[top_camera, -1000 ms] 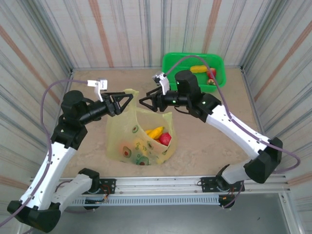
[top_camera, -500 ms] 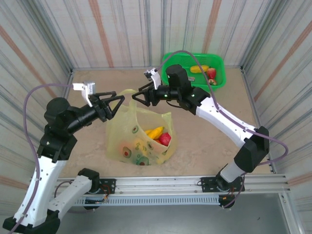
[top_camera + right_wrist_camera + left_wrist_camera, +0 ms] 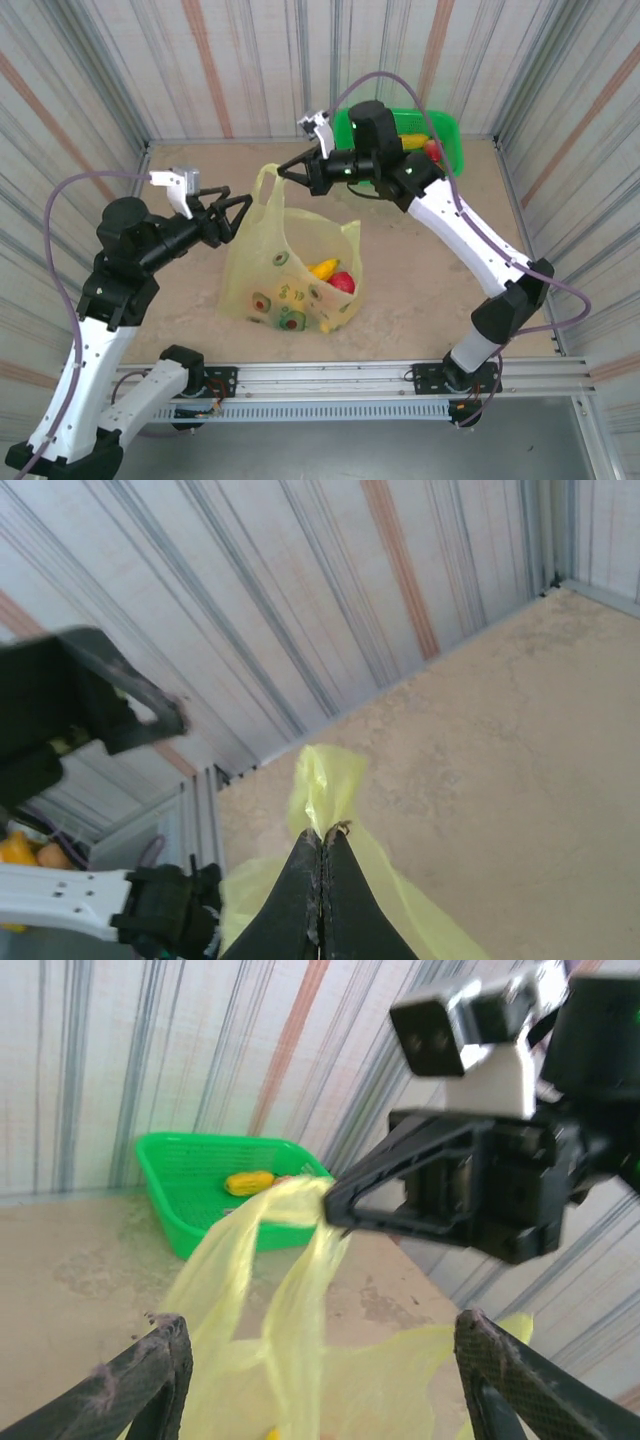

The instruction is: Place the fake fruits into the plastic bag and tie a complex knot

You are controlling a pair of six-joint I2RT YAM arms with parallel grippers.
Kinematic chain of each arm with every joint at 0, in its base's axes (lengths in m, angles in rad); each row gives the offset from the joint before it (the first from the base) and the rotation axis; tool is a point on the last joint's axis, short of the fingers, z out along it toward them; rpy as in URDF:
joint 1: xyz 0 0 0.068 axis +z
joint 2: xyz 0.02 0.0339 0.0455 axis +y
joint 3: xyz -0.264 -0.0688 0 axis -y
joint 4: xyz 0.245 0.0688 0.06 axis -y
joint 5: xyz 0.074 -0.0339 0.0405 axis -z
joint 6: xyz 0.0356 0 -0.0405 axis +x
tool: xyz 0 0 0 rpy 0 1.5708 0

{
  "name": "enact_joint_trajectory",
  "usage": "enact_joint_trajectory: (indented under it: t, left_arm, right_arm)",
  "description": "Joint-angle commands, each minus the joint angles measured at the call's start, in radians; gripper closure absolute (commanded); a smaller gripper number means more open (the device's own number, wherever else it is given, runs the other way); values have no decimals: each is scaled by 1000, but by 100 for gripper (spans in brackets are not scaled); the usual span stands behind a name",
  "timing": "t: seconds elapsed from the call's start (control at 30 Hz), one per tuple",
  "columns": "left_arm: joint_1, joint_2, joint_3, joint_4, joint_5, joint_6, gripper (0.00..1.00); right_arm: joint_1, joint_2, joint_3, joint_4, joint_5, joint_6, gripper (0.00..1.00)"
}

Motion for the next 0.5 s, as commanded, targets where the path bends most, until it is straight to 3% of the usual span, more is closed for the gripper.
enact_joint_trajectory:
  t: [0.0, 0.13, 0.33, 0.47]
  left_arm:
    - [-28, -24, -67, 108, -72, 161, 29]
    - [-64, -45, -164, 291, -24, 288, 26]
    - [-107, -5, -269, 507, 36, 537, 16]
    - [-109, 115, -257, 572, 3, 609, 16]
  right_arm:
    - [-13, 96, 203, -322, -64, -44, 100]
    - [-13, 211, 457, -549, -86, -67, 100]
    - [-30, 200, 461, -529, -143, -64, 100]
    - [-51, 206, 467, -520, -199, -67, 100]
